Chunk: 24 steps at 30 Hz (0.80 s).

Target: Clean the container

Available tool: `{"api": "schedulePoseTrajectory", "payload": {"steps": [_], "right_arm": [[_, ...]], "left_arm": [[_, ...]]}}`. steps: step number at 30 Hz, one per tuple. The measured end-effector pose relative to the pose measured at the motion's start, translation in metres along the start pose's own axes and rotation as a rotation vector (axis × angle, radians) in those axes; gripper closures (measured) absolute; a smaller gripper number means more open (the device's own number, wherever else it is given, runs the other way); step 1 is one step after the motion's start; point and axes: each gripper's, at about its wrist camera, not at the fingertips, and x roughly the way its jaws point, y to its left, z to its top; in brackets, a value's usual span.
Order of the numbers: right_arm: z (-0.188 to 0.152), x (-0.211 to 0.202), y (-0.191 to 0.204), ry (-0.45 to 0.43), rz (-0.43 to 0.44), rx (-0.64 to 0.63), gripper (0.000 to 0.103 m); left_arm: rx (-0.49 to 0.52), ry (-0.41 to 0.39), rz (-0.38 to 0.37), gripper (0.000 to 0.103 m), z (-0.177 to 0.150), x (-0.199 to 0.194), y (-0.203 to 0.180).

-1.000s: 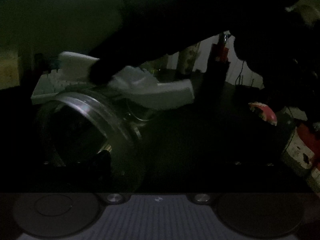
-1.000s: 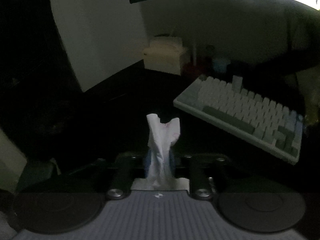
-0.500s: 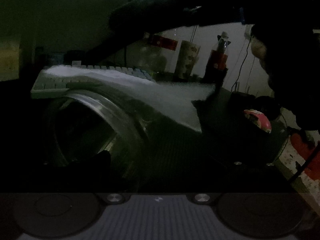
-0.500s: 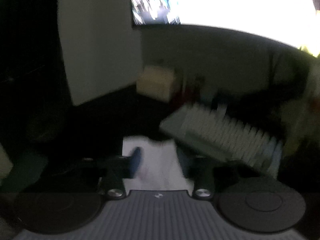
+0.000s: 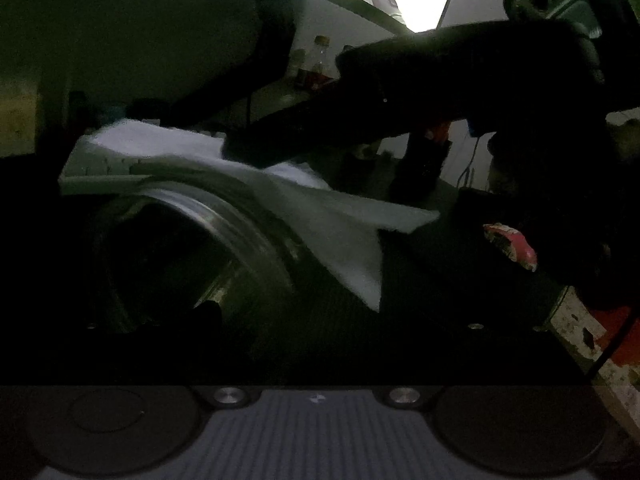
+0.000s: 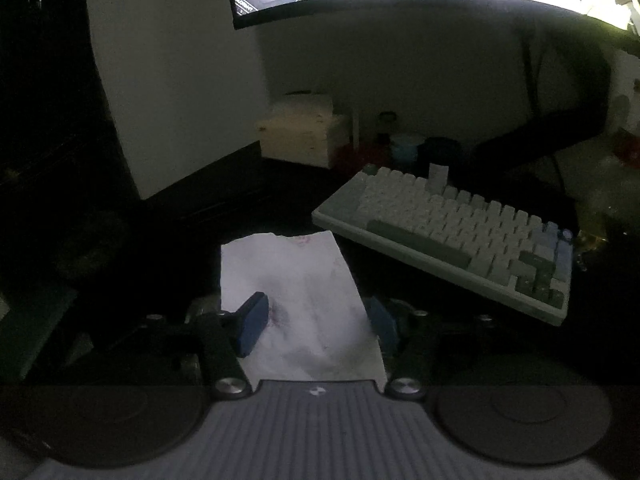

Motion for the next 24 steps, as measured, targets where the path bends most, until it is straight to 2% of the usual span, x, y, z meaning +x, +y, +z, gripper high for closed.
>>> {"api": "schedulePoseTrajectory", "payload": {"steps": [2,3,6,7,8,11,13,17,19,21,22,23,24], "right_arm": [[0.001,0.002,0.0,-0.009,0.012,0.007,0.069],[0.002,0.002,0.003,-0.007,0.009,-0.011,0.071],[0.006,0.0,0.015,-0.018,-0.079,-0.103,0.068],[0.006,-0.002,0.018,-0.035,-0.094,-0.12,0.064],[0.008,-0.005,0.018,-0.051,-0.085,-0.117,0.061],[0.013,-0.008,0.016,-0.064,-0.056,-0.074,0.061],[0.013,-0.004,0.014,-0.039,-0.028,-0.05,0.061],[0.007,0.01,0.008,0.015,-0.036,-0.031,0.061],[0.004,0.009,0.001,0.0,-0.019,0.01,0.062],[0.001,0.008,-0.003,-0.013,-0.023,0.018,0.074],[0.0,0.006,-0.002,-0.022,-0.035,-0.005,0.087],[-0.002,0.006,-0.001,-0.027,-0.052,-0.027,0.093],[-0.003,0.005,-0.001,-0.029,-0.074,-0.045,0.093]], "left_arm": [[-0.001,-0.001,0.0,0.0,0.001,0.001,-0.001],[-0.002,-0.001,0.0,0.0,0.001,0.001,-0.002],[-0.007,-0.002,-0.008,0.0,0.001,0.001,-0.002],[-0.007,-0.002,-0.01,0.0,0.001,0.001,-0.002],[-0.008,-0.003,-0.012,0.0,0.001,0.001,-0.002],[-0.011,-0.003,-0.017,0.0,0.001,0.001,-0.003],[-0.011,-0.002,-0.019,0.0,0.002,0.001,-0.003],[-0.011,-0.002,-0.017,0.0,0.002,0.001,-0.004],[-0.008,-0.003,-0.015,0.0,0.0,0.0,-0.004],[-0.005,-0.003,-0.013,0.0,0.0,0.002,-0.003],[-0.005,-0.004,-0.013,0.0,0.0,0.003,-0.002],[-0.007,-0.005,-0.013,0.0,-0.001,0.003,-0.002],[-0.007,-0.005,-0.014,0.0,-0.001,0.003,-0.002]]}}
